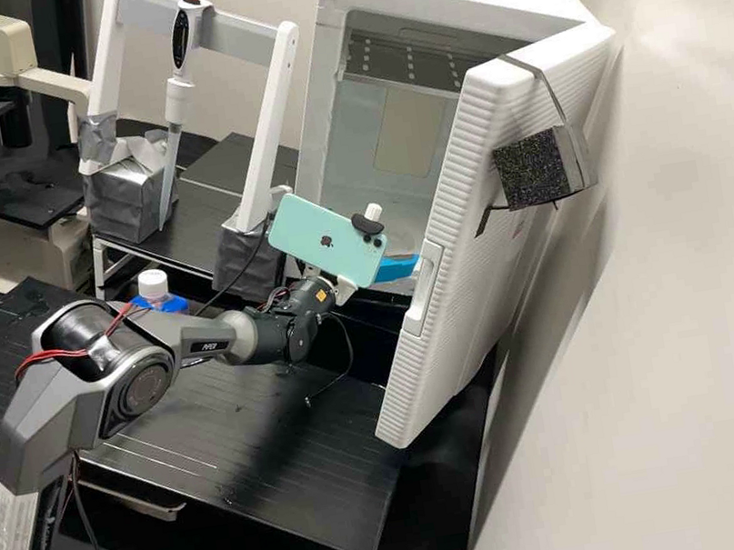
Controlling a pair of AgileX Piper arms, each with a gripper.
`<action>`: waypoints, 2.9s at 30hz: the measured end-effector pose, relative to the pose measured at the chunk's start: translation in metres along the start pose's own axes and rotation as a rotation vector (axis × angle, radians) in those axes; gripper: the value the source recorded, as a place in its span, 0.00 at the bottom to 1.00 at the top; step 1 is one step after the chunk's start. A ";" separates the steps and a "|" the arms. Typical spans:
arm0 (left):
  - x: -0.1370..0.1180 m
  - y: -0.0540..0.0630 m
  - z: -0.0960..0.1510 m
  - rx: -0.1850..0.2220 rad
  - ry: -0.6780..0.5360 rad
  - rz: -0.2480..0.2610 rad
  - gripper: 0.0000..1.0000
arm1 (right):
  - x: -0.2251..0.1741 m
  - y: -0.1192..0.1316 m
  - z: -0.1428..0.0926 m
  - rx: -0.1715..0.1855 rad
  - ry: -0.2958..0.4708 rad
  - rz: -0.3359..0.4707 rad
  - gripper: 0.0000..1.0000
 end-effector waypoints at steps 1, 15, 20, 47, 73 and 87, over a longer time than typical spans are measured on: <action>0.000 0.000 0.000 0.000 0.000 0.000 1.00 | 0.000 -0.001 0.000 -0.010 0.001 -0.002 1.00; 0.000 0.000 0.000 0.000 0.000 0.000 1.00 | 0.008 -0.002 0.003 -0.050 -0.010 0.005 1.00; 0.000 0.000 0.000 0.000 0.000 0.000 1.00 | 0.016 0.000 0.004 -0.054 -0.024 0.005 1.00; 0.000 0.000 0.000 0.000 0.000 0.000 1.00 | 0.041 -0.003 0.011 -0.047 -0.029 -0.072 0.00; 0.000 0.000 0.000 0.000 0.000 0.000 1.00 | 0.041 -0.002 0.012 -0.057 -0.029 -0.079 0.00; 0.000 0.000 0.000 0.000 0.000 0.000 1.00 | 0.013 0.035 0.005 -0.016 -0.048 0.013 0.00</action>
